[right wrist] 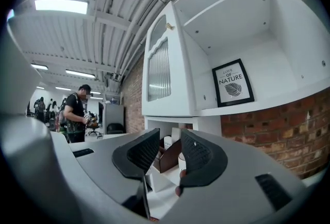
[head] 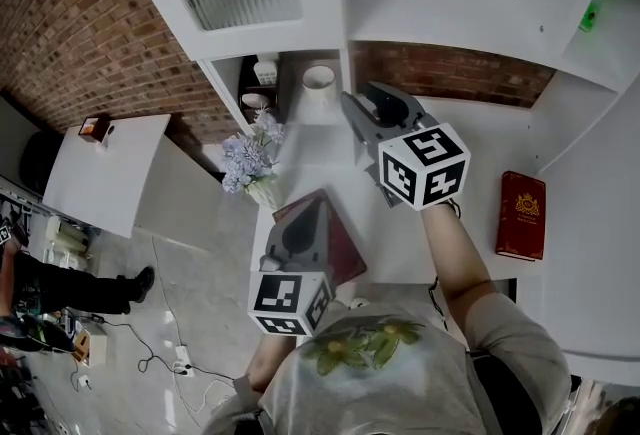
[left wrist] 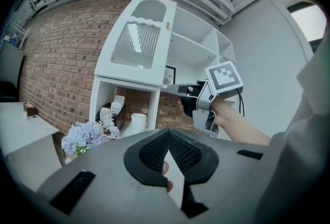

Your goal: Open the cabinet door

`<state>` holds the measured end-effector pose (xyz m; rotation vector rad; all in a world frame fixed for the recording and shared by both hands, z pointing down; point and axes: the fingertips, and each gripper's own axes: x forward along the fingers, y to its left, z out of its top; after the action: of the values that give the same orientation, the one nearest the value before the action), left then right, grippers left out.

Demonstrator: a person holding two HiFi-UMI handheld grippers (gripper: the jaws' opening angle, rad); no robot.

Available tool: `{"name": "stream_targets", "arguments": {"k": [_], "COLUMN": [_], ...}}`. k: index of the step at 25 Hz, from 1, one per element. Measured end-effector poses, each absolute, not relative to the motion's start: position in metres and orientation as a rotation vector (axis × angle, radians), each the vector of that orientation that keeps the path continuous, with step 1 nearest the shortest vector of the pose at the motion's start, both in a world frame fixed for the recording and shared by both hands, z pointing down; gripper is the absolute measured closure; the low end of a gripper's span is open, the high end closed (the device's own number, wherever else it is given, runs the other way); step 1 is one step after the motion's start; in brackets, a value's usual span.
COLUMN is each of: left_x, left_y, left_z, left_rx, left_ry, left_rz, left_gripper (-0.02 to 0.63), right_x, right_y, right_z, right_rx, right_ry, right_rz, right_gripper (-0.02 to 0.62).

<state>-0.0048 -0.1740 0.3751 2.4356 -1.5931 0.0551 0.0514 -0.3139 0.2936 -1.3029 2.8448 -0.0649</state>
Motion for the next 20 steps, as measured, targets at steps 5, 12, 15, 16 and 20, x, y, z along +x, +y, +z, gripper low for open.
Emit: {"name": "stream_targets", "arguments": {"k": [5,12,15,16,20], "left_x": [0.000,0.005,0.005,0.004,0.002], "left_y": [-0.178,-0.182,-0.184,-0.184,-0.186], "left_z": [0.374,0.379,0.381,0.381,0.381], "left_rx": [2.437,2.433,2.426,2.424,2.421], "left_ry": [-1.585,-1.573,-1.574,-1.575,-1.579], "left_rz": [0.068,0.092,0.105,0.108,0.115], "left_gripper": [0.597,0.597,0.597,0.597,0.597], "right_x": [0.050,0.049,0.048,0.048,0.045], "right_y": [-0.333,-0.360,-0.367,-0.370,-0.380], "right_z": [0.290,0.285,0.279,0.278,0.272], "right_rx": [-1.288,-1.276,-1.273,-1.274,-1.280], "right_ry": [2.837,2.818,2.813,2.812,2.812], "right_rz": [-0.094,-0.111,-0.100,-0.096,-0.079], "right_gripper": [0.483,0.480,0.480,0.480,0.480]}}
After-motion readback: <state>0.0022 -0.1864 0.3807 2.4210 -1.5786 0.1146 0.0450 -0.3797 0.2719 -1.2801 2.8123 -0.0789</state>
